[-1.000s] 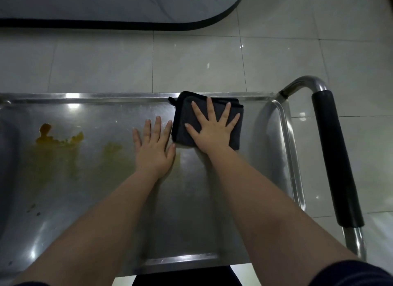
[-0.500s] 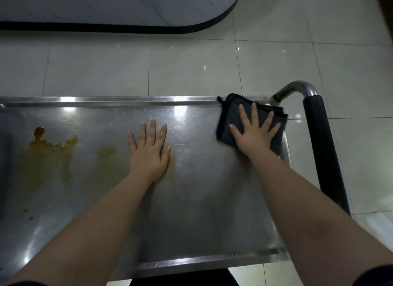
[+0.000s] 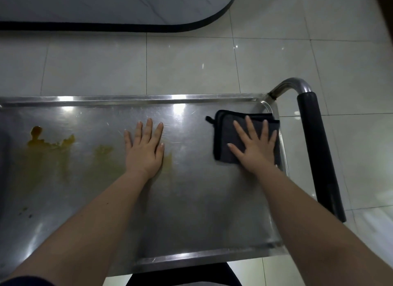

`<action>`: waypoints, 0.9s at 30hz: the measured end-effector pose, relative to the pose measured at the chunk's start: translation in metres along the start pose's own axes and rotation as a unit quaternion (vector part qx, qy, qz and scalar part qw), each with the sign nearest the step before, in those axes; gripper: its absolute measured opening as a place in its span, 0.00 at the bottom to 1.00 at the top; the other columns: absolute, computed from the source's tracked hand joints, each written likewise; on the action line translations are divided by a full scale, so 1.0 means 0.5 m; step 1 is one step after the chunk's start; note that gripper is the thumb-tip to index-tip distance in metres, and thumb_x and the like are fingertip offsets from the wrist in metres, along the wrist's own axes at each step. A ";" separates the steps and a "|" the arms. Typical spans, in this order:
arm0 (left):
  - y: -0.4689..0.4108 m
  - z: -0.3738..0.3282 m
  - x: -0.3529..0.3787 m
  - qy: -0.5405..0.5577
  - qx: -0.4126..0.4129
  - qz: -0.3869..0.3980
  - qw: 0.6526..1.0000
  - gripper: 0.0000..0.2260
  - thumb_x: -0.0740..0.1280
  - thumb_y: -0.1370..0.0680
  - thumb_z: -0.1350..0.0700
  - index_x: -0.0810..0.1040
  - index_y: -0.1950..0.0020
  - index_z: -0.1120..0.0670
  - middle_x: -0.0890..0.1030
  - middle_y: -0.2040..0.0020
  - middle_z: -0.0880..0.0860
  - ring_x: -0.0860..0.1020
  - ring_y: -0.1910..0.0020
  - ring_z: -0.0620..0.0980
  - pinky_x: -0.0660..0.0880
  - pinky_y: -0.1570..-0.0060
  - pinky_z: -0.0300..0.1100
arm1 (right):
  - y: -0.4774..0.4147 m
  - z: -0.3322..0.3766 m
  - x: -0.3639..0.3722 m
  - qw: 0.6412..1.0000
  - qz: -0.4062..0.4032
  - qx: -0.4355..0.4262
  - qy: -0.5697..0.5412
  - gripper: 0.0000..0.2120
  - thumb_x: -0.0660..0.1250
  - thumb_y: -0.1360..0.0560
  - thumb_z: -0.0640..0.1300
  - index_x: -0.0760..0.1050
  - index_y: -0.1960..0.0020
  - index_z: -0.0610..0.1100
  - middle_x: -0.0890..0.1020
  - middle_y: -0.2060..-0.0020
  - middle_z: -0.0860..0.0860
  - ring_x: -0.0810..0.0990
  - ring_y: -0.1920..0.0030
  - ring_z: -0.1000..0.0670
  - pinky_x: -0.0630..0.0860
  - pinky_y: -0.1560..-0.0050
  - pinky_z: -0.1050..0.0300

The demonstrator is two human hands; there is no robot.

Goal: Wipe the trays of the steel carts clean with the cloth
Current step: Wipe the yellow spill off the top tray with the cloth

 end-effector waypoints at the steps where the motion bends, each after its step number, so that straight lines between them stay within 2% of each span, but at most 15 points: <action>1: 0.000 -0.002 0.000 -0.004 0.000 0.000 1.000 0.27 0.42 0.20 0.42 0.46 0.20 0.43 0.45 0.19 0.49 0.41 0.21 0.53 0.36 0.26 0.59 | 0.006 -0.023 -0.001 1.000 0.003 0.010 0.001 0.34 0.37 0.29 0.76 0.31 0.27 0.70 0.39 0.22 0.59 0.34 0.23 0.38 0.36 0.27 0.32; 6: -0.001 -0.005 -0.002 -0.010 -0.002 0.007 1.000 0.27 0.41 0.20 0.42 0.43 0.20 0.43 0.42 0.20 0.49 0.39 0.21 0.53 0.35 0.26 0.60 | 0.016 0.005 0.004 1.000 0.024 0.017 -0.003 0.34 0.35 0.30 0.75 0.28 0.28 0.68 0.35 0.22 0.58 0.32 0.25 0.35 0.33 0.29 0.31; 12: 0.001 -0.002 -0.009 0.003 0.003 0.007 1.000 0.25 0.46 0.17 0.45 0.46 0.20 0.45 0.43 0.20 0.50 0.40 0.21 0.53 0.35 0.26 0.59 | 0.100 0.212 0.041 0.993 -0.003 -0.121 -0.006 0.35 0.43 0.26 0.74 0.40 0.23 0.65 0.43 0.21 0.56 0.35 0.25 0.32 0.36 0.30 0.27; 15: 0.004 -0.001 -0.011 0.003 0.005 0.009 1.000 0.25 0.50 0.16 0.49 0.47 0.20 0.45 0.44 0.19 0.51 0.40 0.21 0.53 0.36 0.26 0.59 | 0.122 0.260 0.047 0.990 -0.015 -0.137 -0.009 0.34 0.43 0.25 0.74 0.44 0.22 0.64 0.46 0.20 0.55 0.35 0.24 0.33 0.36 0.29 0.27; 19: 0.006 -0.007 -0.015 -0.003 0.002 0.015 1.000 0.25 0.48 0.16 0.48 0.46 0.20 0.45 0.44 0.19 0.50 0.41 0.21 0.52 0.36 0.26 0.58 | 0.125 0.176 0.046 0.995 -0.024 -0.099 0.000 0.34 0.41 0.26 0.75 0.42 0.23 0.67 0.46 0.21 0.58 0.34 0.24 0.33 0.36 0.29 0.29; 24: 0.008 -0.014 -0.017 -0.008 -0.001 0.014 1.000 0.25 0.48 0.17 0.48 0.47 0.20 0.45 0.44 0.19 0.51 0.41 0.21 0.53 0.36 0.26 0.59 | 0.172 -0.025 0.059 1.000 -0.010 0.029 0.003 0.34 0.39 0.27 0.76 0.37 0.24 0.68 0.42 0.21 0.59 0.36 0.24 0.34 0.36 0.27 0.32; 27: 0.011 -0.014 -0.020 -0.003 0.001 0.015 1.000 0.25 0.48 0.17 0.48 0.46 0.20 0.45 0.44 0.19 0.51 0.41 0.21 0.53 0.36 0.26 0.59 | 0.185 -0.046 0.061 0.999 0.004 0.038 0.008 0.35 0.39 0.27 0.75 0.37 0.23 0.66 0.42 0.21 0.57 0.37 0.24 0.34 0.37 0.27 0.31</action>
Point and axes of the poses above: each hand's wrist, its own y-axis away from the middle knuckle, its own x-axis out of the palm, z = x × y, the point moved 1 cm from there along -y, towards the middle knuckle
